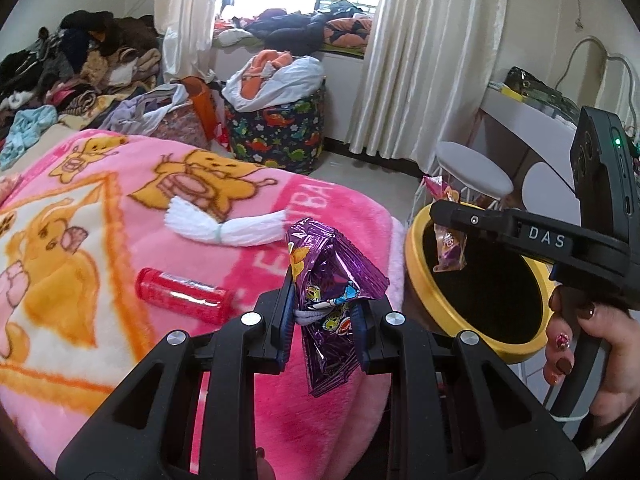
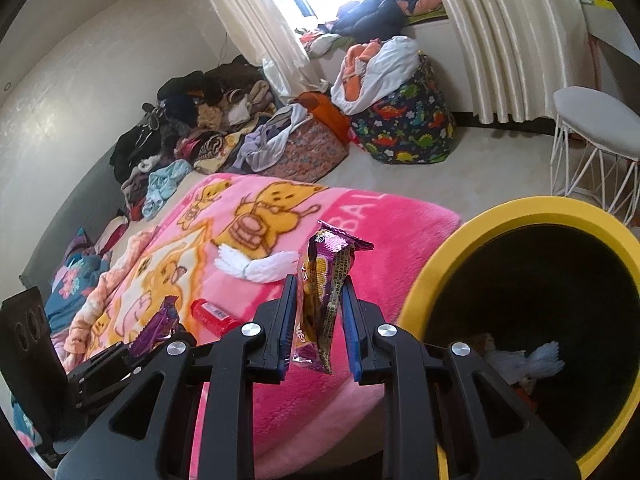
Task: Collect trash
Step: 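Carry the candy-bar wrapper and purple wrapper over the yellow-rimmed bin with both grippers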
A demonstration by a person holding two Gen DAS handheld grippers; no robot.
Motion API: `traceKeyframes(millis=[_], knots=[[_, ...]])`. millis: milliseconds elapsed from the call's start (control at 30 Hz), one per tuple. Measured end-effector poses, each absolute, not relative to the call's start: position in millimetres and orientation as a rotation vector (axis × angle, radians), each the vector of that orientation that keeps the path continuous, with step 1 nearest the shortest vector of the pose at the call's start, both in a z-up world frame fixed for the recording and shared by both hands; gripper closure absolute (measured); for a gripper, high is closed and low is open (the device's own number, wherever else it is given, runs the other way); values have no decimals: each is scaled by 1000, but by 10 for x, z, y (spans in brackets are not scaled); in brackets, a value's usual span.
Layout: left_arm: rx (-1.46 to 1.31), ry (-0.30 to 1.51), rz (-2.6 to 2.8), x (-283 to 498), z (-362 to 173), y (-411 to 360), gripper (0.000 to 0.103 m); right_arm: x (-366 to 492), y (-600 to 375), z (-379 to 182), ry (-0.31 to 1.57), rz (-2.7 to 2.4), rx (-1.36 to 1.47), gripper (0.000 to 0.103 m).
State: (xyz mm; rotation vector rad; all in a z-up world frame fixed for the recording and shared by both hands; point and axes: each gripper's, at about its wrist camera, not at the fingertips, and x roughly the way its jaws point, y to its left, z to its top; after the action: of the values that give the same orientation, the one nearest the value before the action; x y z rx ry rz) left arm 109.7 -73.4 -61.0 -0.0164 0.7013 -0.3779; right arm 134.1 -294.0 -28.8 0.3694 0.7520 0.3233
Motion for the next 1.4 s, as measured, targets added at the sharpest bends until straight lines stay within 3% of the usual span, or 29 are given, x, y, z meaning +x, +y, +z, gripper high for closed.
traceKeyframes(millis=[1400], knots=[[151, 743, -651, 1146, -910, -2172, 85, 1086, -4369, -539, 721, -1, 517, 81]])
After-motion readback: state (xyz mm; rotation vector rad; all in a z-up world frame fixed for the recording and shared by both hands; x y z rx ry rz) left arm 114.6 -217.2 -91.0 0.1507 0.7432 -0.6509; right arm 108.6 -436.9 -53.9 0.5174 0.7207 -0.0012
